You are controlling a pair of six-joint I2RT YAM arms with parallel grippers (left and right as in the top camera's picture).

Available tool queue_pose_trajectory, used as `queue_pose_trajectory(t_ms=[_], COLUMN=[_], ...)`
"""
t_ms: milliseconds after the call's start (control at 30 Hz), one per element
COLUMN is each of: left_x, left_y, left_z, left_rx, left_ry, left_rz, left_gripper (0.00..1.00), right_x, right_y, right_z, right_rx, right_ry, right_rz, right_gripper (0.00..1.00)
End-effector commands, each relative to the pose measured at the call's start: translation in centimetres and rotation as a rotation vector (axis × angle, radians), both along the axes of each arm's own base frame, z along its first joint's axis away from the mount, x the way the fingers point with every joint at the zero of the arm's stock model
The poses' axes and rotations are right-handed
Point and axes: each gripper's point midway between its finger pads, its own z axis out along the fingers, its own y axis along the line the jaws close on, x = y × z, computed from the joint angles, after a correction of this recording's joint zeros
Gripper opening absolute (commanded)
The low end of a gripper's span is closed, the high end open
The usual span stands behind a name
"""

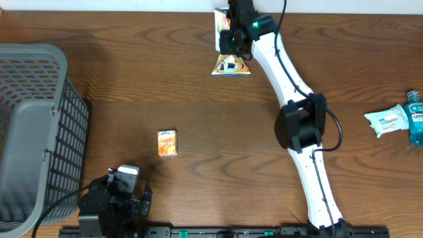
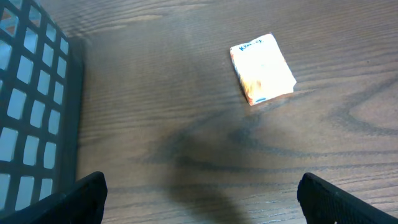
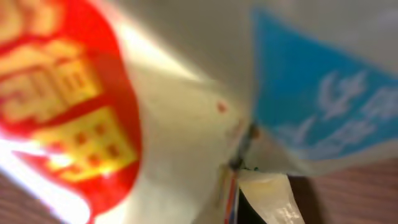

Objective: Scan the item barcode
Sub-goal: 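Hold the yellow pack in front of the scanner, then carry the yellow pack right and drop it near the mint pack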

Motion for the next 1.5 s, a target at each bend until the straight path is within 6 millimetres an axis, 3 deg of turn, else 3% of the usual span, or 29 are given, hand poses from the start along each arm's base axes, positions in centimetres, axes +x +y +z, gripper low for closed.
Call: queue_pose_trajectory(t_ms=[0,367,533,667,767,833,967,1167,1300,1467], left_x=[0.0,0.0,0.0,0.0,0.0,0.0,0.0,0.0,0.0,0.0], left_y=[0.2,0.2,0.2,0.2,0.2,0.2,0.2,0.2,0.2,0.2], left_z=[-0.1,-0.1,-0.1,-0.1,-0.1,-0.1,-0.1,-0.1,-0.1,-0.1], left_rx=[-0.006,-0.006,-0.006,-0.006,-0.006,-0.006,-0.006,-0.006,-0.006,-0.006], left_ry=[0.004,0.003,0.003,0.004,0.003,0.003,0.003,0.003,0.003,0.003], left_rz=[0.018,0.018,0.018,0.018,0.018,0.018,0.018,0.018,0.018,0.018], left_gripper=[0.98,0.98,0.98,0.98,0.98,0.98,0.98,0.98,0.98,0.98], right_x=[1.5,0.6,-1.4,-3.4,-5.0,-6.3,-7.3,-7.5,-7.5,-9.0], right_y=[-0.7,-2.1,-3.3,-5.5,-9.3,-14.5,-21.4,-31.9,-36.7,-40.8], right_z=[2.1,1.2,0.2,0.7,1.9,2.7,3.1,3.9,3.9,3.7], right_rx=[0.000,-0.061,-0.106,-0.154,-0.252,-0.397,-0.522,-0.546,-0.455,-0.352], right_ry=[-0.069,-0.023,0.070,0.157,0.207,0.252,0.306,0.290,0.259,0.258], right_rz=[-0.061,-0.099,-0.104,-0.125,-0.181,-0.263,-0.433,-0.824,-1.068,-1.370], right_gripper=[0.01,0.01,0.01,0.01,0.01,0.01,0.01,0.01,0.02,0.02])
